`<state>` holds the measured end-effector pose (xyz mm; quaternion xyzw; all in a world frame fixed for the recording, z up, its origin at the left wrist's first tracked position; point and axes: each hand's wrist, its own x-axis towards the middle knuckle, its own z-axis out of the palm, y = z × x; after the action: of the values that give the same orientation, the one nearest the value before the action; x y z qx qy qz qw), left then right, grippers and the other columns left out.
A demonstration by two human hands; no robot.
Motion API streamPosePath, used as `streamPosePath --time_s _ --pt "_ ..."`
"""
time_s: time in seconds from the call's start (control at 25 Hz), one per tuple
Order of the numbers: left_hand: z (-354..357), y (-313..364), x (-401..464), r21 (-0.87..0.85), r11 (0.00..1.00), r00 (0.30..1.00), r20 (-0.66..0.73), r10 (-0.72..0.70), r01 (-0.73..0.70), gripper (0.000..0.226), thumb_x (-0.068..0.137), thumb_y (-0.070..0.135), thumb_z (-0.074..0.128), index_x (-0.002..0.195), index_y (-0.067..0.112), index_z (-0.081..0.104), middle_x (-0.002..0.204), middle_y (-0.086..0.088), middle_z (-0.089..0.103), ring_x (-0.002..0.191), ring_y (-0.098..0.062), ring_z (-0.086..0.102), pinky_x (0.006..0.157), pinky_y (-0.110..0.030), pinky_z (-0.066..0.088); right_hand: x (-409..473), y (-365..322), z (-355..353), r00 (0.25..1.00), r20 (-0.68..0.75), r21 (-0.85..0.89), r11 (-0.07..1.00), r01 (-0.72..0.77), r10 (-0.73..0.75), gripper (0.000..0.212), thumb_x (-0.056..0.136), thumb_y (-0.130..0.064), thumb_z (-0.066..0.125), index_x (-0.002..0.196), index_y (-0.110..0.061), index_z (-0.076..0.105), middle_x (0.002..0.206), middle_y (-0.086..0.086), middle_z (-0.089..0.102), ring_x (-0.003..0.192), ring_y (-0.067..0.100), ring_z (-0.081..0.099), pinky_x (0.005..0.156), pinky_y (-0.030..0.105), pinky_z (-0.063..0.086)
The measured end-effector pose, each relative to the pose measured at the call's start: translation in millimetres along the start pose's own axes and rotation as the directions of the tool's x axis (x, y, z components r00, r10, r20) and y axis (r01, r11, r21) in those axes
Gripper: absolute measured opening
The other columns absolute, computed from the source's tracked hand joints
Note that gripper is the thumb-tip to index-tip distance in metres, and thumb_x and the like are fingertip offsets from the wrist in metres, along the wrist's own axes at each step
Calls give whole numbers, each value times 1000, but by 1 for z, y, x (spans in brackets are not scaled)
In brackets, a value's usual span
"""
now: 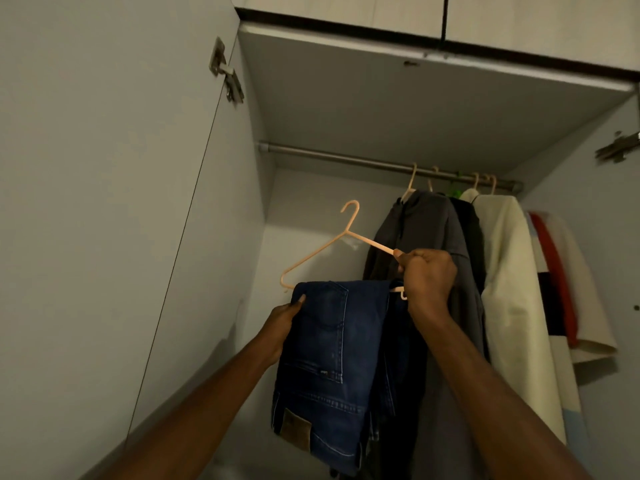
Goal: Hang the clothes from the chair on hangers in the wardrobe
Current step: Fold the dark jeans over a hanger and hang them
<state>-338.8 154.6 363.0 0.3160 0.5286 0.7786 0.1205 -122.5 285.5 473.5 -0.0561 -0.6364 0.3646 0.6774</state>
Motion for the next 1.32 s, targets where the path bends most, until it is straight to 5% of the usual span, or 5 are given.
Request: streamPosePath --time_s 0.2,0.48,0.64,1.16,1.32 --pt "33 31 50 -39 996 997 1 75 -75 33 98 35 67 102 2 73 83 -12 71 70 -20 66 60 -26 53 52 -21 12 998 -38 -136 990 46 -52 34 87 -19 76 57 -8 65 60 11 64 59 30 62 57 38 53" --pt "68 76 132 -47 911 909 -114 402 -409 47 94 29 73 138 19 57 125 -6 65 108 -21 67 75 -23 56 116 -50 38 982 -175 -197 980 31 -66 12 89 -14 67 81 -6 72 66 0 55 58 14 53 45 24 33" --pt "82 95 168 -24 877 876 -69 478 -480 45 96 23 71 139 17 61 130 2 60 114 -15 62 86 -16 53 142 -54 44 966 -235 -237 970 52 -109 16 93 -12 62 79 -5 66 77 9 63 64 19 54 57 31 44" --pt "71 123 241 -26 938 935 77 346 -345 21 97 13 67 115 16 75 104 -4 74 92 -17 69 76 -22 59 169 -40 103 954 -220 -380 919 107 -203 13 88 -17 60 84 -5 60 85 8 60 78 27 56 64 32 41" --pt "59 106 238 287 900 930 -66 362 -330 22 95 30 60 94 11 72 96 -4 70 87 -21 63 74 -29 49 154 -28 124 960 -209 -336 936 107 -185 14 83 -16 60 84 -4 65 84 8 65 79 28 63 62 33 46"
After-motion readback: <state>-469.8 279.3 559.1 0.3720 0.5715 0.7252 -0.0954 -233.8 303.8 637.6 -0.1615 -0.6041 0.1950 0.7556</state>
